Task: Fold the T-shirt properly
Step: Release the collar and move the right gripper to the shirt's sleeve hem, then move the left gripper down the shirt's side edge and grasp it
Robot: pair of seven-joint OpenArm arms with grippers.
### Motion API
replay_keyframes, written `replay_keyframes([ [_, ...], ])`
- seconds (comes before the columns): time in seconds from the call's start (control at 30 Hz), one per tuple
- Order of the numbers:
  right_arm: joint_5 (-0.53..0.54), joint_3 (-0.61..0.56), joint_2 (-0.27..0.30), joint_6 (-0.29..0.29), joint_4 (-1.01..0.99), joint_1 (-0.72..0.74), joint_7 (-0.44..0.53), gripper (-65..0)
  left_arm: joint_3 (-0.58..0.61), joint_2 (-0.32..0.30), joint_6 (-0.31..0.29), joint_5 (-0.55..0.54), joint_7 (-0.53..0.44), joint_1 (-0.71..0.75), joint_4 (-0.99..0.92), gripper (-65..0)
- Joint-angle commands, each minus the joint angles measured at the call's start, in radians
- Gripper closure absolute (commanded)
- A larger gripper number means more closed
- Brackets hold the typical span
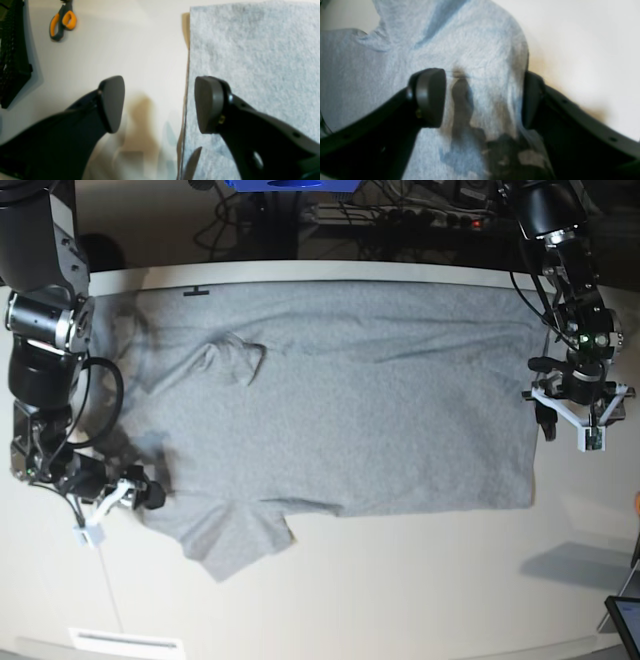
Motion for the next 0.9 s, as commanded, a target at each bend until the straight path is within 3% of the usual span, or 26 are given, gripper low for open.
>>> replay_keyframes([
  [0.0, -0.022, -0.005, 0.005, -0.004, 0.003, 0.015, -0.036, -36.6, -0.004, -0.017, 0.004, -0.007, -0.023, -0.034, 0.011, -41.0],
  [0.3, -0.022, -0.003, 0.005, -0.004, 0.003, 0.015, -0.034, -32.9, -0.008, -0.017, 0.002, -0.010, -0.018, -0.216, -0.218, -41.7],
  [0.4, -0.022, -0.003, 0.005, -0.004, 0.003, 0.015, -0.033, -19.4, -0.003, -0.017, 0.002, -0.010, -0.018, -0.270, -0.281, -41.7],
  [0.5, -0.022, -0.003, 0.005, -0.004, 0.003, 0.015, -0.033, 0.0, -0.003, -0.014, 0.002, -0.011, -0.018, -0.330, -0.353, -41.8],
  [0.63, -0.022, -0.003, 0.005, -0.004, 0.003, 0.015, -0.034, -1.3, -0.011, -0.012, -0.002, -0.011, -0.018, -0.416, -0.460, -43.7],
  [0.77, -0.022, -0.003, 0.005, -0.004, 0.003, 0.015, -0.036, -0.1, -0.014, -0.015, -0.102, -0.011, -0.018, -0.513, -0.612, -54.6],
  [0.87, -0.022, -0.003, 0.005, -0.004, 0.003, 0.015, -0.037, -0.1, -0.014, -0.017, -0.130, -0.011, -0.021, -0.582, -0.730, -56.6],
])
